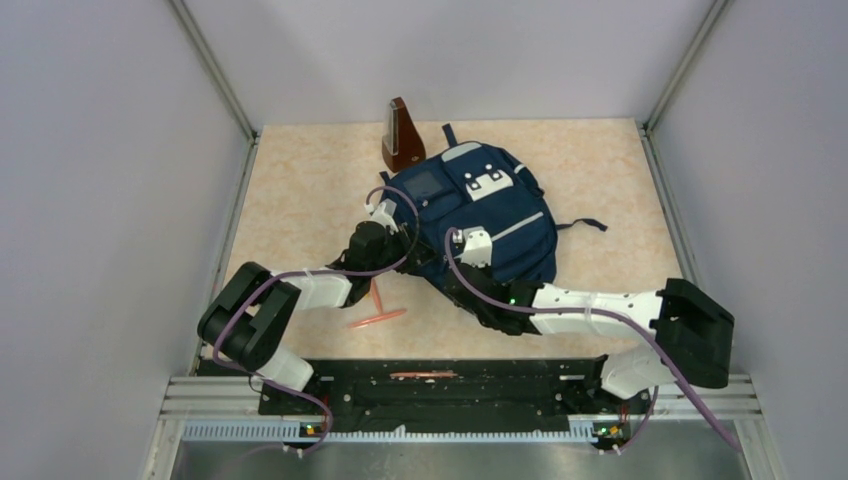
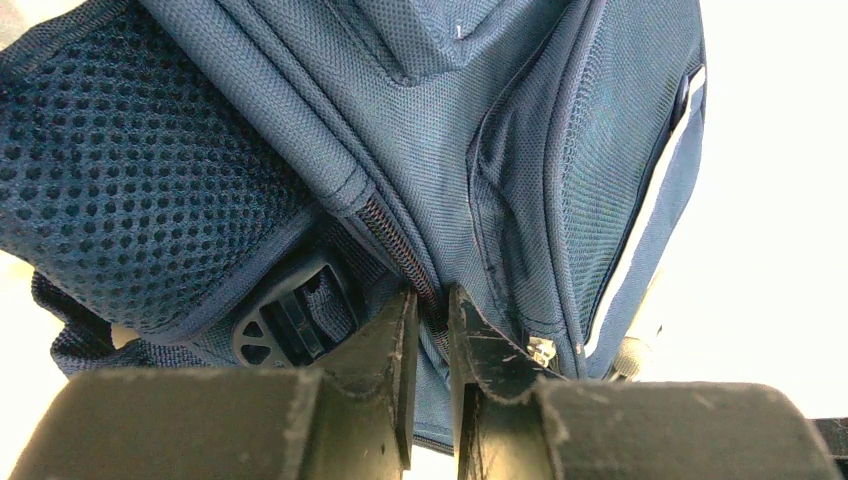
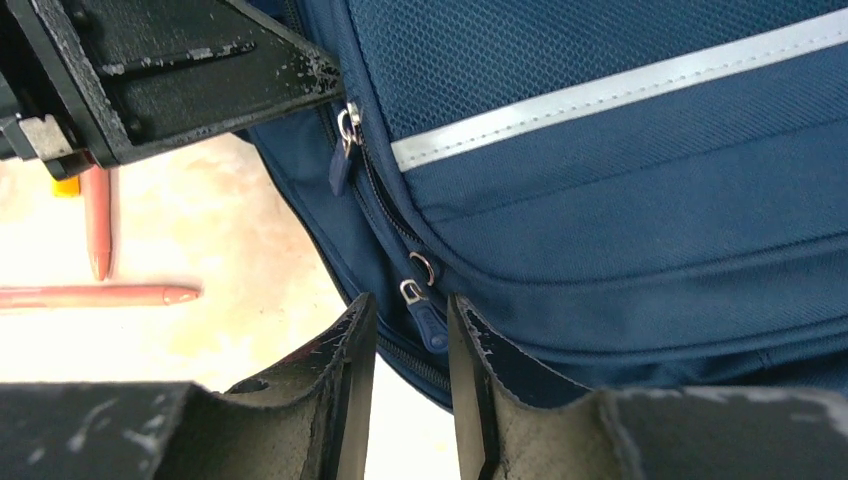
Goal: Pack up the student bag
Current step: Zip the student bag at the center of the board.
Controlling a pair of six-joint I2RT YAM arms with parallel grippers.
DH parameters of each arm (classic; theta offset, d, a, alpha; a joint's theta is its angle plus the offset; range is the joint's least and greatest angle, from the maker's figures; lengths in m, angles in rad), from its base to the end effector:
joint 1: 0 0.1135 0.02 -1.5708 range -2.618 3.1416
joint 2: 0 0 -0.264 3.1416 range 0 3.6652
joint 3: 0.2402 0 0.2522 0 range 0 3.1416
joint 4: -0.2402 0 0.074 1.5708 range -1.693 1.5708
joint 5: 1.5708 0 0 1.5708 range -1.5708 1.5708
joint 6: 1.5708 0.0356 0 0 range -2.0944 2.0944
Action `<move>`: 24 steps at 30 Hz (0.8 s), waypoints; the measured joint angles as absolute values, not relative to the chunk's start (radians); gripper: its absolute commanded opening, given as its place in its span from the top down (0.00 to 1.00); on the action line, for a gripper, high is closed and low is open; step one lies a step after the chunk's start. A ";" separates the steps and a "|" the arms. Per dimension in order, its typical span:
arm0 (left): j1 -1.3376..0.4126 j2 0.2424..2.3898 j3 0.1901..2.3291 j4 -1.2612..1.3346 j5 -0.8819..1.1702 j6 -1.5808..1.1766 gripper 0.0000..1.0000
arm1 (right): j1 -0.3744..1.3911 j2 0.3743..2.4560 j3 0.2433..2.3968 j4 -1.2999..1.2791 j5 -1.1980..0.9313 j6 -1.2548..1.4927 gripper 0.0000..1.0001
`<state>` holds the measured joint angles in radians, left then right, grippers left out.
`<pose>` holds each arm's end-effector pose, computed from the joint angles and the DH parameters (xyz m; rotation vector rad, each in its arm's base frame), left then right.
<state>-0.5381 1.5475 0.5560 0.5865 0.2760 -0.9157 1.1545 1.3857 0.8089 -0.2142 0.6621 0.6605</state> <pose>0.2506 -0.1609 0.1626 -0.2113 2.1604 -1.1715 0.1337 0.2484 0.2171 -0.2317 2.1638 0.2417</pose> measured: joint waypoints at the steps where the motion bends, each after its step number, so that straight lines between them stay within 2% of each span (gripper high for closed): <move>1: -0.538 1.547 0.556 0.586 0.276 -0.916 0.83 | 1.155 1.394 0.813 -0.211 0.665 0.657 0.70; 12: -0.538 1.547 0.559 0.576 0.276 -0.916 0.84 | 1.155 1.464 0.841 -0.211 0.685 0.659 0.78; 24: -0.538 1.547 0.559 0.575 0.276 -0.915 0.84 | 1.203 1.460 0.841 -0.267 0.704 0.712 0.78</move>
<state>-0.5381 1.5471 0.5594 0.5747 0.2760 -0.9150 1.2026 1.4597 0.8410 -0.2668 0.7036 0.7120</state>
